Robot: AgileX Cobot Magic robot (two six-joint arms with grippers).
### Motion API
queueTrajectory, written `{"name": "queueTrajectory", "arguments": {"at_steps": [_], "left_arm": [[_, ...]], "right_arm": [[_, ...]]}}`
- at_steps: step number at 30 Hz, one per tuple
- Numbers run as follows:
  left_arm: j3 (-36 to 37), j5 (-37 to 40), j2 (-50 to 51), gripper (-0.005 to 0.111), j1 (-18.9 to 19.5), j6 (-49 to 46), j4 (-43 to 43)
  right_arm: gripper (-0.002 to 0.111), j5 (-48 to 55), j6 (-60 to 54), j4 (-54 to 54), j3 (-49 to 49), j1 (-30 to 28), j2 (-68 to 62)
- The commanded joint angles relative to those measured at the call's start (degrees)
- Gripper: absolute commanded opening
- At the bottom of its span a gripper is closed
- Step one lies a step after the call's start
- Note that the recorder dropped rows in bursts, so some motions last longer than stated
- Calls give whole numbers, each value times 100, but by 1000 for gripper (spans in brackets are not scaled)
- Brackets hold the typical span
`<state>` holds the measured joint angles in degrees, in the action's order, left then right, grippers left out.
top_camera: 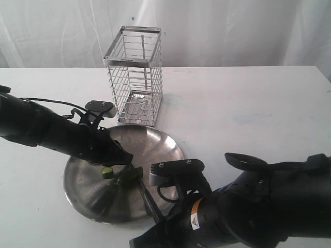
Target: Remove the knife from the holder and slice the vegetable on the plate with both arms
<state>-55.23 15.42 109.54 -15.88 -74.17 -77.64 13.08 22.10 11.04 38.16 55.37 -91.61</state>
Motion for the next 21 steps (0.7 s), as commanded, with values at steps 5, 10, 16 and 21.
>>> {"name": "queueTrajectory", "arguments": {"at_steps": [5, 10, 16, 21], "left_arm": [[-21, 98, -634, 0, -25, -41, 120], [-21, 234, -490, 0, -25, -16, 146], [-21, 154, 520, 0, -25, -210, 56], [-21, 21, 326, 6, -25, -210, 182]], "right_arm": [[0, -21, -44, -63, -12, 17, -265], [0, -90, -44, -63, -12, 17, -265], [0, 55, -44, -34, -1, 17, -181], [0, 401, -44, -34, -1, 17, -28]]}}
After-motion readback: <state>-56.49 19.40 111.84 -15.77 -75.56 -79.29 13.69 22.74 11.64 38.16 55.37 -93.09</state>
